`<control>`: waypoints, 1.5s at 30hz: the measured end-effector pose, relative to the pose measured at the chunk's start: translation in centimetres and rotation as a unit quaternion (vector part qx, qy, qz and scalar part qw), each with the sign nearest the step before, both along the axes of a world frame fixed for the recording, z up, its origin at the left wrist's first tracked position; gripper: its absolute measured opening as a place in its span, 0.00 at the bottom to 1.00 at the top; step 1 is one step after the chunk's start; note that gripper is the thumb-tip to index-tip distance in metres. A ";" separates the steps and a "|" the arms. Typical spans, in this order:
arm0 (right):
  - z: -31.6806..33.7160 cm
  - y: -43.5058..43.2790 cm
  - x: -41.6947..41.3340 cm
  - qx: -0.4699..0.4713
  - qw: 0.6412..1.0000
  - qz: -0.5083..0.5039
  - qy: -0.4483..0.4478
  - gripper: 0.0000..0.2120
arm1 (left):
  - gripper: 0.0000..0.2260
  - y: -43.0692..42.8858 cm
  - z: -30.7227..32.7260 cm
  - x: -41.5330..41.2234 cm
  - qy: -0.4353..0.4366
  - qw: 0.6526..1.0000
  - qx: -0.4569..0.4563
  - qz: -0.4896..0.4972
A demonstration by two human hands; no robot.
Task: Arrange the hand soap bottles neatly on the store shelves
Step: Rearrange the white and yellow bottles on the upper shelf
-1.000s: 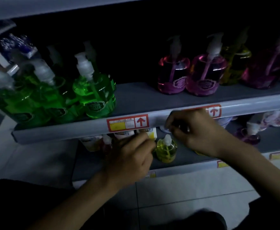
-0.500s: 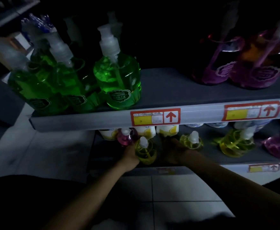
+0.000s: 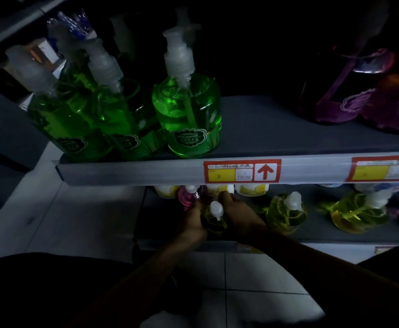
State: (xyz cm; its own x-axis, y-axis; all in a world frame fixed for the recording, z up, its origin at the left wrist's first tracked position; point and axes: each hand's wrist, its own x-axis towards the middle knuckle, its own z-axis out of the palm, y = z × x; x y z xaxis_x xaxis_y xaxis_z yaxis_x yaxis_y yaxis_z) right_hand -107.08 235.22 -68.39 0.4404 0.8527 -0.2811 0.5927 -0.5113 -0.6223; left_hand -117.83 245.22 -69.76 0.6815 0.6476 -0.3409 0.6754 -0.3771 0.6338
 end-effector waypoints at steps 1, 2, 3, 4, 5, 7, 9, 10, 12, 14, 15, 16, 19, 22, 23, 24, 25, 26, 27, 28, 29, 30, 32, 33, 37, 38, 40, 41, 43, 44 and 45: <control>0.5 -0.5 -0.2 0.007 1.000 0.002 -0.006 0.34 | 0.19 -0.1 0.3 -0.1 -0.013 1.000 -0.025 0.000; 1.2 -1.2 -0.4 0.013 1.000 0.001 -0.012 0.36 | 0.19 -0.2 0.9 -0.2 -0.024 0.998 -0.054 0.005; 2.0 -2.0 -0.5 0.020 1.000 0.004 -0.019 0.39 | 0.19 -0.5 1.5 -0.3 -0.038 0.996 -0.080 0.005; 2.7 -2.8 -0.6 0.026 0.999 0.008 -0.027 0.41 | 0.18 -0.9 2.3 -0.4 -0.051 0.995 -0.090 0.000; 3.6 -3.7 -0.6 0.037 0.998 0.015 -0.039 0.43 | 0.17 -1.2 3.0 -0.5 -0.061 0.993 -0.101 -0.017; 5.5 -5.6 -0.8 0.055 0.996 0.023 -0.064 0.45 | 0.19 -1.9 5.2 -0.7 -0.081 0.986 -0.128 -0.063; 7.5 -7.8 -1.1 0.094 0.995 0.001 -0.044 0.41 | 0.22 -2.7 7.4 -1.3 -0.105 0.975 -0.157 -0.118; 8.5 -9.0 -1.2 0.115 0.993 -0.020 -0.025 0.39 | 0.23 -3.2 8.5 -1.6 -0.117 0.967 -0.171 -0.146; 10.6 -11.5 -1.2 0.155 0.986 -0.053 -0.017 0.38 | 0.27 -4.4 10.4 -2.4 -0.147 0.954 -0.199 -0.169; 12.4 -14.0 -1.5 0.195 0.977 -0.084 0.011 0.42 | 0.31 -5.7 12.1 -2.8 -0.193 0.939 -0.229 -0.166; 13.3 -15.2 -1.7 0.212 0.971 -0.108 0.034 0.44 | 0.32 -6.5 12.9 -3.0 -0.219 0.929 -0.247 -0.167; 14.1 -16.1 -1.9 0.231 0.962 -0.135 0.051 0.46 | 0.32 -7.4 13.8 -3.0 -0.243 0.918 -0.265 -0.167; 16.5 -18.3 -2.1 0.304 0.929 -0.197 0.076 0.45 | 0.28 -9.7 16.3 -2.5 -0.308 0.894 -0.277 -0.169; 19.5 -18.9 -2.4 0.387 0.892 -0.224 0.064 0.35 | 0.27 -11.5 19.7 -1.2 -0.362 0.879 -0.265 -0.162; 20.6 -19.0 -2.3 0.415 0.879 -0.229 0.052 0.32 | 0.26 -11.9 21.0 -0.8 -0.377 0.874 -0.261 -0.163; 21.5 -18.9 -2.3 0.440 0.867 -0.230 0.040 0.30 | 0.25 -12.1 22.3 -0.4 -0.391 0.868 -0.259 -0.164; 22.3 -18.8 -2.3 0.461 0.856 -0.230 0.027 0.30 | 0.24 -12.4 23.5 -0.2 -0.406 0.861 -0.258 -0.167; 23.1 -18.8 -2.2 0.480 0.846 -0.232 0.016 0.32 | 0.25 -12.7 24.7 0.0 -0.421 0.855 -0.249 -0.175; 23.9 -18.7 -2.1 0.499 0.835 -0.233 0.003 0.34 | 0.26 -12.9 26.0 0.1 -0.436 0.850 -0.232 -0.184; 24.8 -18.7 -2.0 0.518 0.823 -0.234 -0.012 0.35 | 0.27 -13.2 27.3 0.1 -0.451 0.846 -0.210 -0.192; 25.8 -18.6 -1.8 0.536 0.811 -0.233 -0.030 0.36 | 0.27 -13.4 28.7 0.1 -0.467 0.840 -0.191 -0.199; 26.9 -18.6 -1.6 0.554 0.799 -0.228 -0.050 0.37 | 0.26 -13.6 30.2 0.2 -0.482 0.834 -0.169 -0.209; 29.4 -18.7 -1.2 0.590 0.775 -0.209 -0.082 0.37 | 0.25 -14.4 33.4 0.3 -0.509 0.820 -0.118 -0.232; 30.6 -18.7 -0.9 0.609 0.763 -0.198 -0.092 0.36 | 0.25 -14.7 34.9 0.4 -0.519 0.814 -0.094 -0.243; 36.0 -18.4 0.8 0.666 0.713 -0.151 -0.159 0.36 | 0.25 -15.5 40.3 1.7 -0.554 0.795 0.007 -0.245; 37.3 -18.3 1.5 0.673 0.703 -0.142 -0.180 0.35 | 0.25 -15.5 41.5 2.2 -0.560 0.791 0.037 -0.243; 39.5 -17.9 3.1 0.683 0.689 -0.120 -0.212 0.33 | 0.25 -15.4 43.4 3.6 -0.567 0.783 0.094 -0.237; 40.3 -17.8 4.2 0.687 0.682 -0.112 -0.224 0.32 | 0.25 -15.4 44.3 4.5 -0.565 0.782 0.122 -0.235; 41.6 -17.9 6.5 0.696 0.669 -0.110 -0.238 0.32 | 0.26 -15.8 45.8 6.8 -0.550 0.781 0.177 -0.238; 42.0 -18.1 7.7 0.702 0.661 -0.111 -0.240 0.32 | 0.26 -16.1 46.6 8.0 -0.539 0.780 0.205 -0.242; 42.3 -18.4 8.8 0.710 0.653 -0.110 -0.237 0.32 | 0.26 -16.7 47.4 9.3 -0.525 0.781 0.232 -0.246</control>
State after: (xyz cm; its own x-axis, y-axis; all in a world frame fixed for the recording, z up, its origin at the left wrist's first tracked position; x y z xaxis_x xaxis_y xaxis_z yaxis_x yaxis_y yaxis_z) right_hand -98.24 216.85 -26.05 0.3464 0.0053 0.9381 0.9009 0.2768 -0.3342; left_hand -108.54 228.54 -22.38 0.6332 0.1071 0.7665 -0.4235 -0.7810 0.4590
